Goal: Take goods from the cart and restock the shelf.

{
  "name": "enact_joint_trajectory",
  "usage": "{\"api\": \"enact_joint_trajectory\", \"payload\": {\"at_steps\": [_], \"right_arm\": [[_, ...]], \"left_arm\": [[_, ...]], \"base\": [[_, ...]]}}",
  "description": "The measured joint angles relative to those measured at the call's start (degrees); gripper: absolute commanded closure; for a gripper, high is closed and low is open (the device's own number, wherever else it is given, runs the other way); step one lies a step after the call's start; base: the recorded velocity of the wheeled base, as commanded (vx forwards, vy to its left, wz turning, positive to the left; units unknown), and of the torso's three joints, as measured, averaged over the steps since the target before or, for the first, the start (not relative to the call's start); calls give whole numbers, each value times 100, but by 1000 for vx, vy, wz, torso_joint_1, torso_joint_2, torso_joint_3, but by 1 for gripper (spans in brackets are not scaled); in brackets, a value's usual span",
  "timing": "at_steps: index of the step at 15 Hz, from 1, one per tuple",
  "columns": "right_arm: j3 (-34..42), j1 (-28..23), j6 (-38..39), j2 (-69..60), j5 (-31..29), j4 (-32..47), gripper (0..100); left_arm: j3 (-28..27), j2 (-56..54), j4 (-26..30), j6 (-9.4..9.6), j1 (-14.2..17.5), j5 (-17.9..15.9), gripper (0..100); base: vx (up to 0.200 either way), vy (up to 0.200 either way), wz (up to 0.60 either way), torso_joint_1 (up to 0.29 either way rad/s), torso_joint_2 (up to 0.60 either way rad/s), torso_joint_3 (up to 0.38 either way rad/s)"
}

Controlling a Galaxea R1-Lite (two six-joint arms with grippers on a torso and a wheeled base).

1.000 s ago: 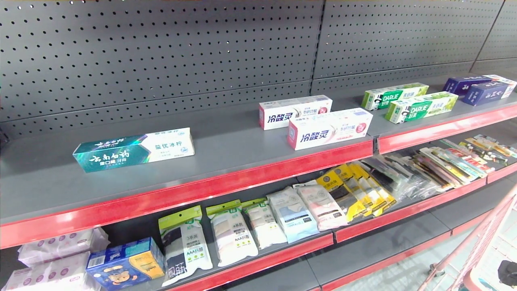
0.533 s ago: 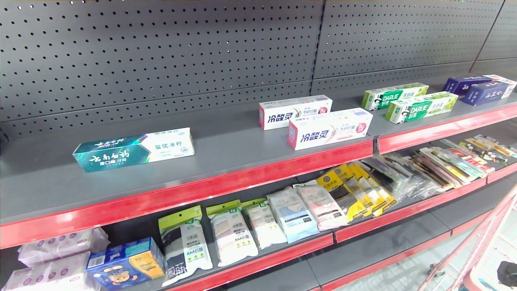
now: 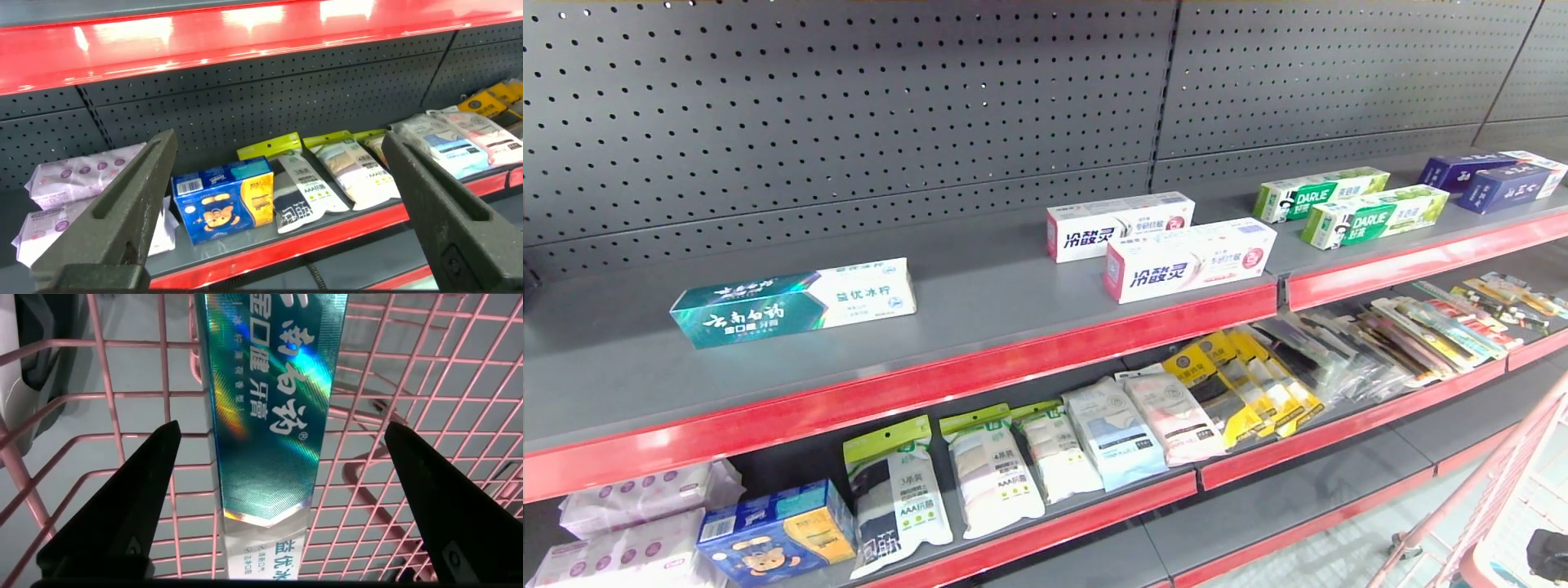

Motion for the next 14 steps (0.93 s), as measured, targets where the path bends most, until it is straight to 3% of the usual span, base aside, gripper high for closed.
{"api": "enact_joint_trajectory", "payload": {"at_steps": [6, 7, 14], "right_arm": [[-2, 0, -6, 26, 6, -1, 0], [0, 0, -5, 28, 6, -1, 100], [17, 1, 0, 39, 24, -4, 100]], "left_arm": [[0, 0, 0, 0, 0, 0, 0], [0, 0, -2, 1, 0, -2, 0], [0, 0, 0, 1, 0, -2, 0]], "base": [[0, 0, 0, 0, 0, 0], [0, 0, 0, 0, 0, 0], [0, 0, 0, 0, 0, 0]]}}
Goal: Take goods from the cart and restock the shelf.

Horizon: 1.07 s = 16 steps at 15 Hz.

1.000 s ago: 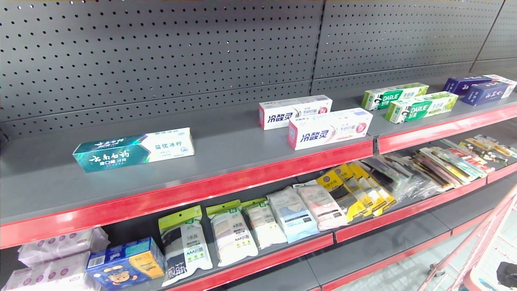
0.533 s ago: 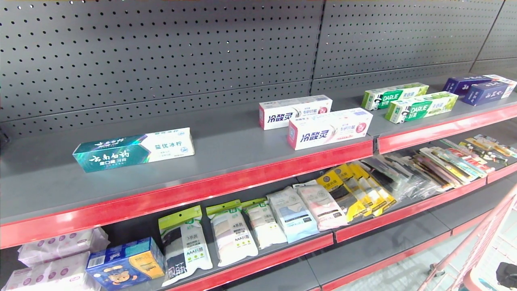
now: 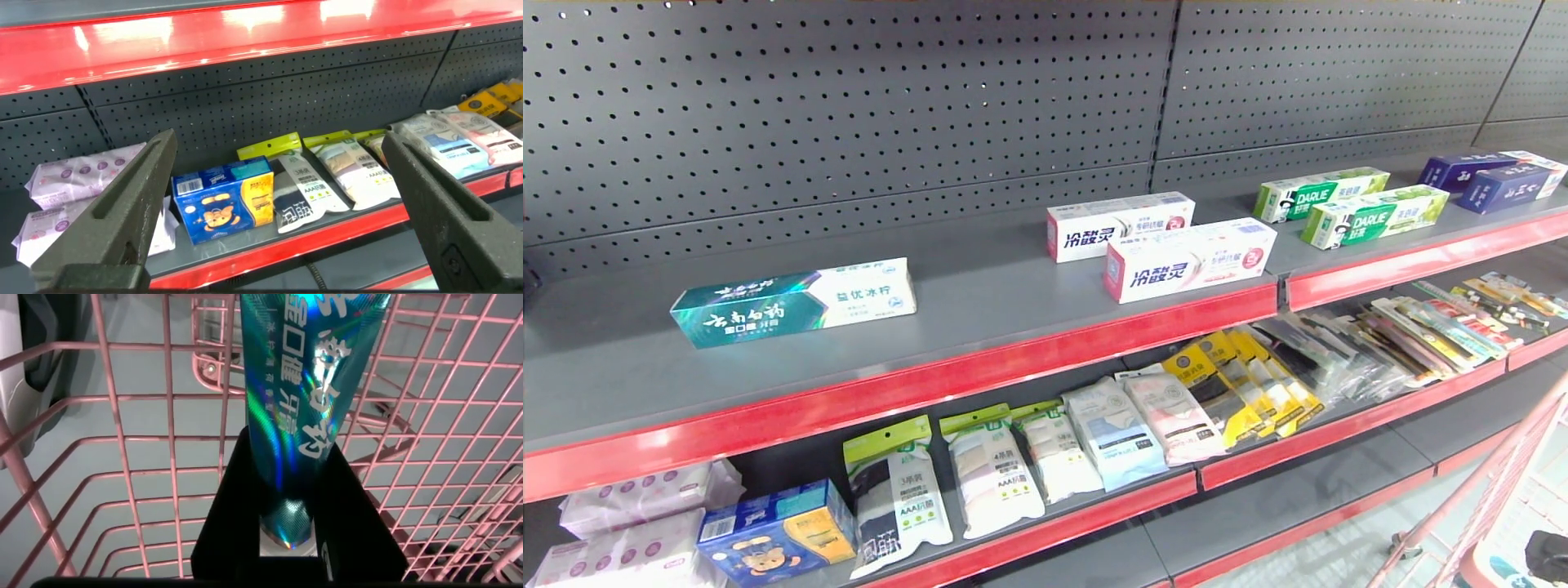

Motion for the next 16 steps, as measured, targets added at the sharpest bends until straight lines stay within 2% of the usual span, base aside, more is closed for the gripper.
{"api": "enact_joint_trajectory", "payload": {"at_steps": [8, 12, 16], "right_arm": [[21, 0, 93, -513, 290, 61, 100], [-10, -1, 427, -1069, 17, 24, 100], [169, 0, 449, -1751, 13, 22, 100]], "left_arm": [[0, 0, 0, -1, 0, 0, 0], [0, 0, 0, -1, 0, 0, 0], [0, 0, 0, 0, 0, 0, 0]], "base": [[0, 0, 0, 0, 0, 0], [0, 0, 0, 0, 0, 0], [0, 0, 0, 0, 0, 0]]}}
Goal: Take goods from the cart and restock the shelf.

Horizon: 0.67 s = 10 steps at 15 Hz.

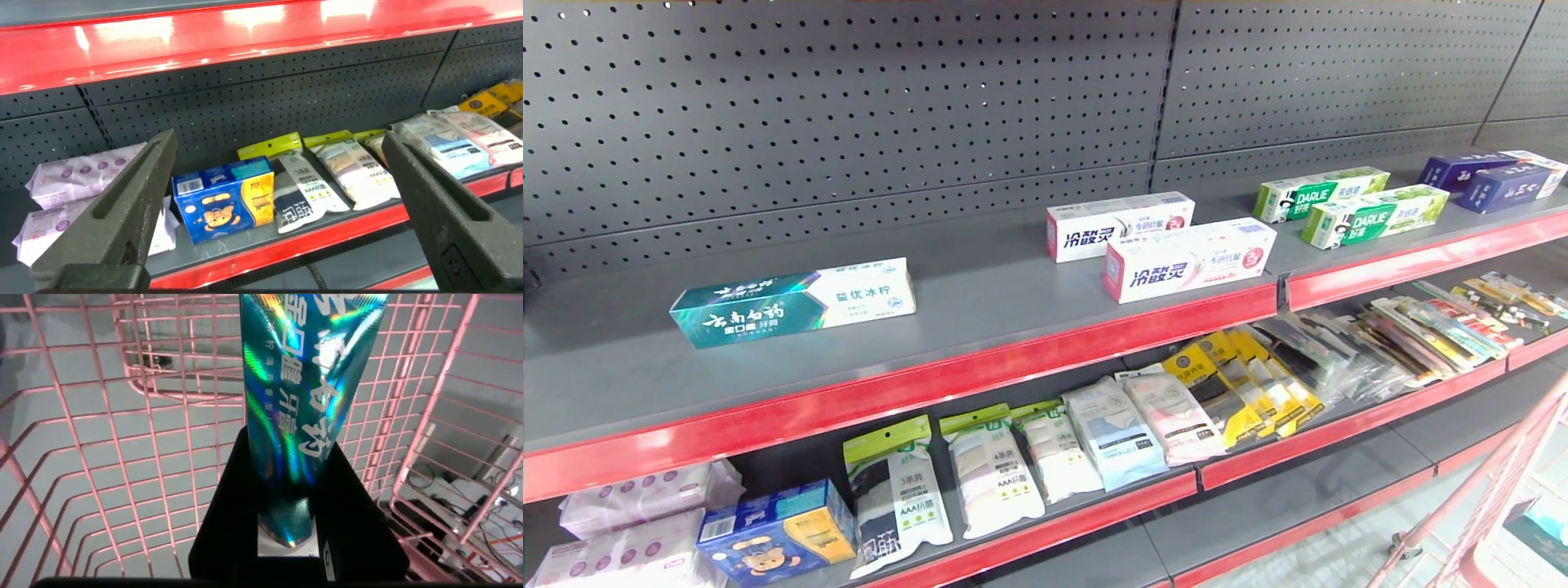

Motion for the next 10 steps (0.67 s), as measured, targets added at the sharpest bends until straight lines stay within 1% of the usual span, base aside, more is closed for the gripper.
{"api": "enact_joint_trajectory", "payload": {"at_steps": [4, 10], "right_arm": [[379, -1, -5, -756, 258, -11, 100], [591, 0, 0, -1725, 257, -22, 100]], "left_arm": [[0, 0, 0, -1, 0, 0, 0], [0, 0, 0, 0, 0, 0, 0]], "base": [[0, 0, 0, 0, 0, 0], [0, 0, 0, 0, 0, 0]]}}
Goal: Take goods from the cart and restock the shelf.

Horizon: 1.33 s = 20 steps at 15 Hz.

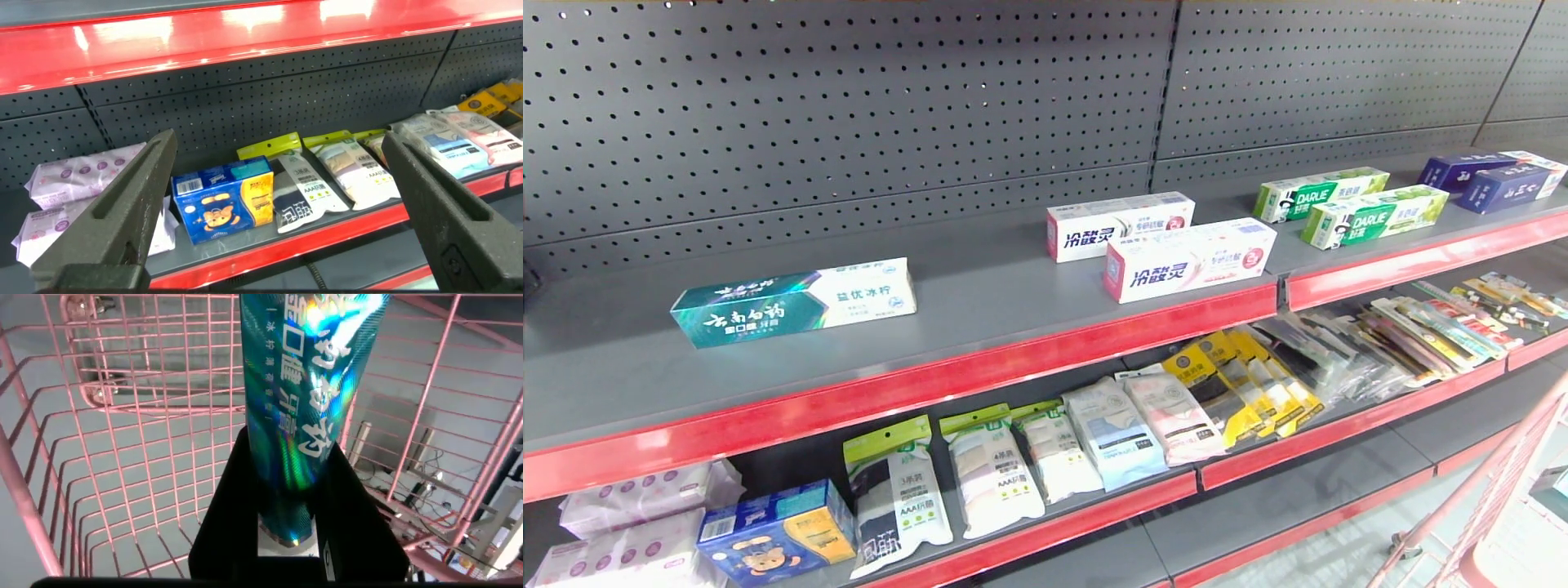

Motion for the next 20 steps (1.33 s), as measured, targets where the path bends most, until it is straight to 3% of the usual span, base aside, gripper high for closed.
{"api": "enact_joint_trajectory", "payload": {"at_steps": [2, 6, 10, 16, 20], "right_arm": [[35, 0, 154, -266, 26, -13, 100], [149, 0, 1479, -742, 28, -76, 100], [545, 189, 2259, -1224, -38, -433, 100], [897, 2064, 3184, -1805, -438, -522, 100], [928, 3257, 4431, -2043, -486, -778, 100]], "left_arm": [[0, 0, 0, -1, 0, 2, 0], [0, 0, 0, -1, 0, 0, 0], [0, 0, 0, -1, 0, 2, 0], [0, 0, 0, 0, 0, 2, 0], [0, 0, -2, -1, 0, 0, 0]], "base": [[0, 0, 0, 0, 0, 0], [0, 0, 0, 0, 0, 0], [0, 0, 0, 0, 0, 0], [0, 0, 0, 0, 0, 0], [0, 0, 0, 0, 0, 0]]}}
